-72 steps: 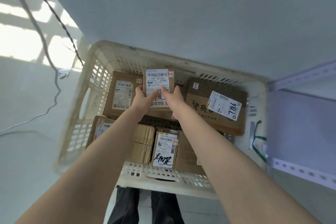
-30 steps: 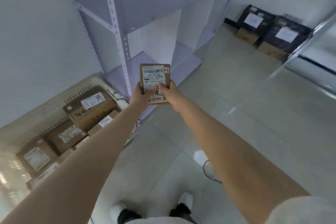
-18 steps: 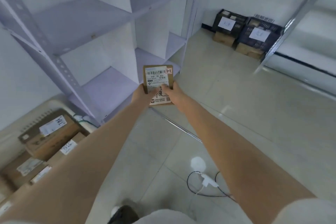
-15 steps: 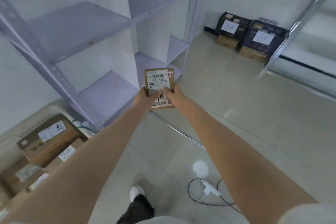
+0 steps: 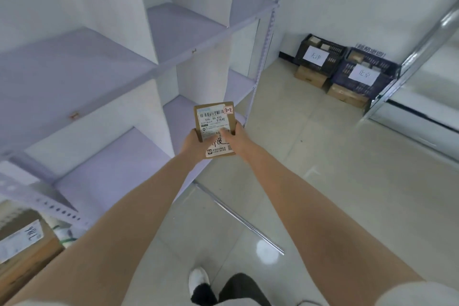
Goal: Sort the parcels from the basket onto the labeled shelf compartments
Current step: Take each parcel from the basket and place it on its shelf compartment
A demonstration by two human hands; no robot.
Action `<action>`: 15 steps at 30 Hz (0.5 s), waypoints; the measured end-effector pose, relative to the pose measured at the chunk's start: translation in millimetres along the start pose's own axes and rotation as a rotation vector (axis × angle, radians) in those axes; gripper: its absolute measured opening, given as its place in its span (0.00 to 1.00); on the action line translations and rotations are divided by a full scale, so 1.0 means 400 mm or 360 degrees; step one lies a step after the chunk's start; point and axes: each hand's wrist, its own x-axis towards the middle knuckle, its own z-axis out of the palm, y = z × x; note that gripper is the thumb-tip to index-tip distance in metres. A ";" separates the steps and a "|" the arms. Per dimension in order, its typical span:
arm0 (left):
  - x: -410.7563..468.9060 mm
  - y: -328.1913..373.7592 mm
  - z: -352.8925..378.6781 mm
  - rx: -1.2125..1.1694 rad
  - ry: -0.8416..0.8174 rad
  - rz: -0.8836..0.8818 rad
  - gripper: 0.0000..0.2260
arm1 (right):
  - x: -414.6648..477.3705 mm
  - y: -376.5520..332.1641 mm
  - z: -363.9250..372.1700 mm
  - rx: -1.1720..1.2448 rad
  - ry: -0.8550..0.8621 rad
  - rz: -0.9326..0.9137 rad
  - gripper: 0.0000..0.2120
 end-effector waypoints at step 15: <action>0.381 0.117 0.063 0.0008 0.0400 -0.0240 0.17 | 0.475 -0.108 -0.122 -0.0164 -0.0536 -0.0015 0.21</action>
